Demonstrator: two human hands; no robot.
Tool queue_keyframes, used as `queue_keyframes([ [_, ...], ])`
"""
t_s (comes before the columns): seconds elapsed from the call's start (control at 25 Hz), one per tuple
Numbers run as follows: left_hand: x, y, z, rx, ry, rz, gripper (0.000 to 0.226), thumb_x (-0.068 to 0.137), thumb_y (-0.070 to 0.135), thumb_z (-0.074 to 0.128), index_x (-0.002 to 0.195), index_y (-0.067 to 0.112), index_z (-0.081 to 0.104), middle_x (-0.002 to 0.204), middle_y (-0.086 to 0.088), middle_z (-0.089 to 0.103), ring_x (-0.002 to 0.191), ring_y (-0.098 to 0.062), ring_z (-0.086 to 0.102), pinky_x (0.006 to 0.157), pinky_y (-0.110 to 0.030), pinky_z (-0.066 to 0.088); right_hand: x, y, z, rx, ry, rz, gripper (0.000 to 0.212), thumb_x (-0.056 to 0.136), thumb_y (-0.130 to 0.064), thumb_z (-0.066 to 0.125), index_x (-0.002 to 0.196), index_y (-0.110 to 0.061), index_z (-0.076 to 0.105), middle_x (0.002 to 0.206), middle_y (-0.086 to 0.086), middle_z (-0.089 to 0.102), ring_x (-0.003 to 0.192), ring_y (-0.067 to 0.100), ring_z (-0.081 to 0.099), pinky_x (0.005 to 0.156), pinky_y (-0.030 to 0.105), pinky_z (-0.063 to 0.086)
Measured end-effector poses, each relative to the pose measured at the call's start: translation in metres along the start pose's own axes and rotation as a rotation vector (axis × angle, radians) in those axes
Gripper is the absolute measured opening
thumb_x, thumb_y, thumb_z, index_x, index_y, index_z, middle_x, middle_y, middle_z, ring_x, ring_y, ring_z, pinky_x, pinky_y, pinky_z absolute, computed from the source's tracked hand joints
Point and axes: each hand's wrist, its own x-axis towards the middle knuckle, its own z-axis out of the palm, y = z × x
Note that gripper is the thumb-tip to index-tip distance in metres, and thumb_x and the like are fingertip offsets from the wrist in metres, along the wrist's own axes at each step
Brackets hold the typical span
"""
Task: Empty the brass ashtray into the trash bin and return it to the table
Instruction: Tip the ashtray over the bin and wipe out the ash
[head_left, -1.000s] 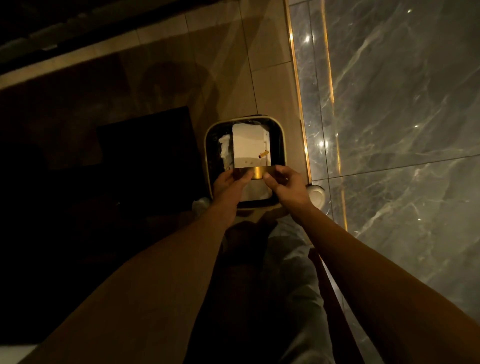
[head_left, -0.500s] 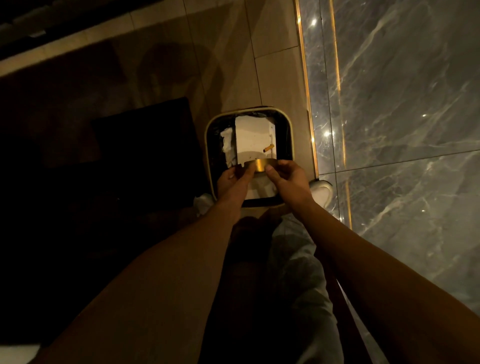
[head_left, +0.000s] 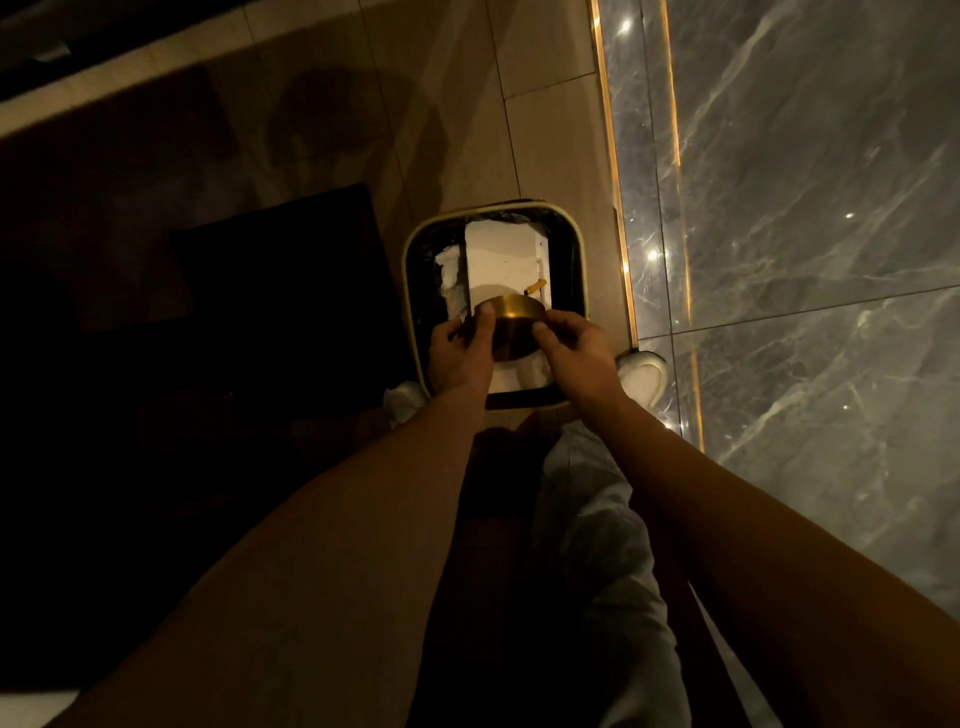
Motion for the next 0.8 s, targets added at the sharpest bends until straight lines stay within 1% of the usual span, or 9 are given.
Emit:
queue_keyframes([
  [0.08,0.0,-0.003,0.001,0.015,0.014,0.05,0.044,0.089,0.049,0.059,0.123,0.021,0.052,0.126,-0.011,0.064,0.116,-0.028,0.06,0.1,-0.048,0.05,-0.001,-0.001,-0.002,-0.022,-0.011,-0.014,0.039,0.096,-0.019,0.053,0.134,-0.01,0.051,0.125,0.007,0.061,0.113,0.015,0.057,0.086,0.021,0.044],
  [0.16,0.0,-0.005,0.002,0.043,0.034,0.107,0.038,0.091,0.047,0.057,0.121,0.024,0.054,0.124,-0.011,0.065,0.113,-0.028,0.061,0.097,-0.049,0.051,-0.002,-0.002,-0.002,-0.039,-0.016,-0.022,0.038,0.096,-0.016,0.052,0.134,-0.013,0.051,0.125,0.006,0.06,0.112,0.014,0.056,0.089,0.024,0.044],
  [0.28,0.0,-0.005,0.002,0.14,-0.006,0.154,0.041,0.094,0.036,0.057,0.133,0.023,0.053,0.132,-0.009,0.061,0.122,-0.026,0.056,0.103,-0.042,0.047,-0.001,0.0,-0.004,-0.07,-0.006,-0.039,0.039,0.093,-0.019,0.053,0.132,-0.022,0.053,0.129,0.011,0.056,0.118,0.021,0.055,0.099,0.035,0.046],
  [0.36,0.001,-0.008,0.003,0.245,-0.065,0.204,0.056,0.088,0.029,0.066,0.14,0.026,0.047,0.137,-0.008,0.056,0.127,-0.025,0.052,0.105,-0.04,0.046,0.0,-0.001,-0.005,-0.079,0.001,-0.058,0.038,0.092,-0.018,0.053,0.129,-0.024,0.055,0.124,0.01,0.058,0.114,0.021,0.056,0.101,0.041,0.047],
  [0.44,0.002,-0.012,0.002,0.351,-0.088,0.254,0.074,0.08,0.027,0.074,0.146,0.029,0.039,0.138,-0.01,0.052,0.128,-0.028,0.052,0.104,-0.042,0.047,-0.003,-0.004,-0.005,-0.105,-0.009,-0.092,0.038,0.092,-0.013,0.053,0.129,-0.022,0.055,0.117,0.007,0.06,0.108,0.017,0.057,0.099,0.039,0.048],
  [0.6,-0.002,-0.009,-0.001,0.462,-0.097,0.326,0.09,0.078,0.022,0.076,0.151,0.033,0.026,0.14,-0.014,0.039,0.13,-0.031,0.045,0.103,-0.037,0.043,-0.003,-0.004,-0.006,-0.156,-0.001,-0.095,0.051,0.091,-0.015,0.054,0.139,-0.031,0.044,0.127,0.014,0.052,0.113,0.023,0.057,0.101,0.041,0.046],
  [0.68,-0.003,-0.008,-0.003,0.519,-0.126,0.354,0.102,0.072,0.022,0.081,0.152,0.034,0.019,0.145,-0.013,0.031,0.133,-0.033,0.041,0.105,-0.044,0.043,-0.002,-0.006,-0.005,-0.16,0.009,-0.09,0.05,0.091,-0.015,0.053,0.137,-0.033,0.046,0.127,0.014,0.053,0.113,0.024,0.056,0.101,0.041,0.047],
  [0.72,-0.002,-0.008,-0.004,0.557,-0.132,0.368,0.107,0.069,0.024,0.083,0.153,0.033,0.016,0.149,-0.012,0.026,0.136,-0.033,0.038,0.106,-0.048,0.043,-0.001,-0.007,-0.005,-0.16,0.012,-0.089,0.05,0.091,-0.014,0.053,0.136,-0.033,0.047,0.127,0.013,0.053,0.114,0.024,0.056,0.1,0.039,0.047],
  [0.8,0.0,-0.007,-0.006,0.644,-0.13,0.424,0.112,0.066,0.025,0.085,0.153,0.027,0.014,0.154,-0.009,0.02,0.139,-0.033,0.034,0.107,-0.049,0.041,-0.002,-0.01,-0.005,-0.156,0.001,-0.087,0.049,0.091,-0.01,0.052,0.136,-0.03,0.048,0.129,0.014,0.052,0.113,0.022,0.055,0.096,0.031,0.045],
])
